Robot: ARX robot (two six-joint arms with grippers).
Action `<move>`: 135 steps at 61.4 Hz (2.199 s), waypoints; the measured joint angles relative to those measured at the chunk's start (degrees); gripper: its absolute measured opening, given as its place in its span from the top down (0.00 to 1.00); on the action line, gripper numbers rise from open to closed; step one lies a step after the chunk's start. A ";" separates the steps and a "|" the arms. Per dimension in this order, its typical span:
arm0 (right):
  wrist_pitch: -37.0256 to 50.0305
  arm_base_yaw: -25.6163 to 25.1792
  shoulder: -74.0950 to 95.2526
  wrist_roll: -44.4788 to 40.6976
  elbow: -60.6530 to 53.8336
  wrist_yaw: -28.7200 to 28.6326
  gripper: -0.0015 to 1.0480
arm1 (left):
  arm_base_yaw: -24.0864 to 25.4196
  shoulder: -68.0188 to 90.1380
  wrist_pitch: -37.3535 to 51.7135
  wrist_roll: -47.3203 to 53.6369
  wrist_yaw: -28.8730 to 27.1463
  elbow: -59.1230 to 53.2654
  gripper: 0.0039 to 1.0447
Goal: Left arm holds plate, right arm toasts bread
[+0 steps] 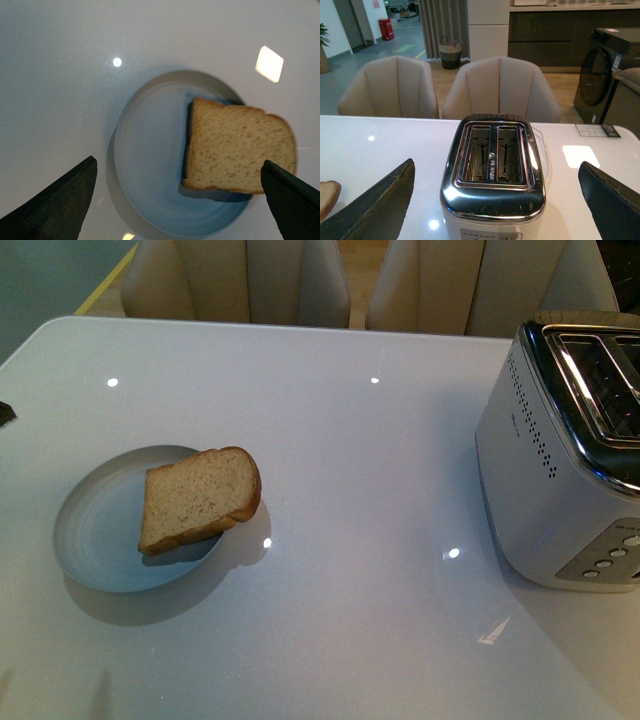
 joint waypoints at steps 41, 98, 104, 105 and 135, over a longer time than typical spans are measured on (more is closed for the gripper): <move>0.00 0.00 0.00 0.00 0.00 0.00 0.09 | -4.04 25.99 0.94 0.48 -6.71 14.75 0.36; 0.00 0.00 0.00 0.00 0.00 0.02 0.09 | -0.02 -6.64 -13.03 -12.76 8.50 -2.36 0.97; 0.00 0.00 0.00 0.00 0.00 0.02 0.09 | -2.12 -12.98 -18.73 -14.73 8.26 -2.01 0.97; 0.00 0.00 0.00 0.00 0.00 0.02 0.09 | -2.75 -14.21 -20.00 -15.21 8.07 -1.75 0.97; 0.00 0.00 0.00 0.00 0.00 0.00 0.09 | -23.50 -28.55 -39.06 -25.38 1.53 13.05 0.97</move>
